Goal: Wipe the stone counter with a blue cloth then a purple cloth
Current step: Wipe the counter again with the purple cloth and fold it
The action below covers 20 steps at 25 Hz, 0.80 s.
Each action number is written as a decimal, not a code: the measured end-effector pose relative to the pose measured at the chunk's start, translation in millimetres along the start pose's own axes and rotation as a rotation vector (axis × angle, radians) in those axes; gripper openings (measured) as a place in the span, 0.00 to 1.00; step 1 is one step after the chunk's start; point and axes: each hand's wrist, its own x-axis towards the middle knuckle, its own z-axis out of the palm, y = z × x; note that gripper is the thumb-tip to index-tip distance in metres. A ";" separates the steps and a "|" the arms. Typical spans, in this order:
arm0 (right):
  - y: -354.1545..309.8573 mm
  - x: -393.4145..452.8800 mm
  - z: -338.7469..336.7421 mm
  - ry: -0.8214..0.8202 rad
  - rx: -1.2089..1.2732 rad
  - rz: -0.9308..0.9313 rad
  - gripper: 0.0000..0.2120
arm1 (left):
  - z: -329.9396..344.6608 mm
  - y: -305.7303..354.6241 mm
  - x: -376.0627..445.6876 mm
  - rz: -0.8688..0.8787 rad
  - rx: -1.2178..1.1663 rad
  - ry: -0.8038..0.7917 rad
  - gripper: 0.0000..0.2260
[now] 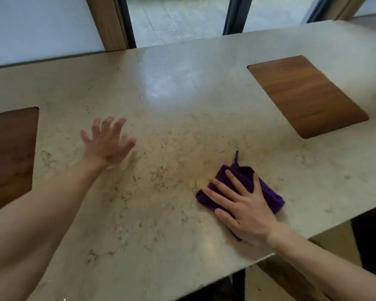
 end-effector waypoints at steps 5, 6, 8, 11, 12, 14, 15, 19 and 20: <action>-43.2 -91.3 32.7 0.168 0.030 0.390 0.25 | 6.0 -25.3 -21.4 -0.058 -0.046 0.012 0.33; -54.0 -91.4 38.1 0.203 0.069 0.539 0.26 | 6.5 -30.3 -21.0 -0.078 -0.056 0.030 0.32; -76.8 -81.7 45.8 0.260 0.156 0.777 0.25 | 3.4 -40.5 -15.0 -0.117 -0.050 0.035 0.29; -108.3 -66.6 52.2 0.261 0.124 0.756 0.26 | -3.2 -61.9 -2.2 -0.175 -0.050 0.057 0.27; -116.6 -63.2 52.2 0.246 0.092 0.712 0.26 | -6.6 -69.3 0.9 -0.202 -0.055 0.064 0.27; -126.1 -54.5 52.9 0.237 0.039 0.669 0.26 | -11.7 -81.9 6.1 -0.247 -0.046 0.029 0.25; -128.0 -46.8 52.6 0.236 0.026 0.659 0.26 | -14.5 -87.0 11.1 -0.261 -0.024 0.012 0.24; -117.2 14.1 45.2 0.250 -0.003 0.628 0.25 | -16.8 -95.8 26.9 -0.292 0.020 0.033 0.21; -111.6 39.3 42.1 0.243 0.016 0.639 0.26 | -15.1 -98.2 29.4 -0.301 0.023 0.027 0.22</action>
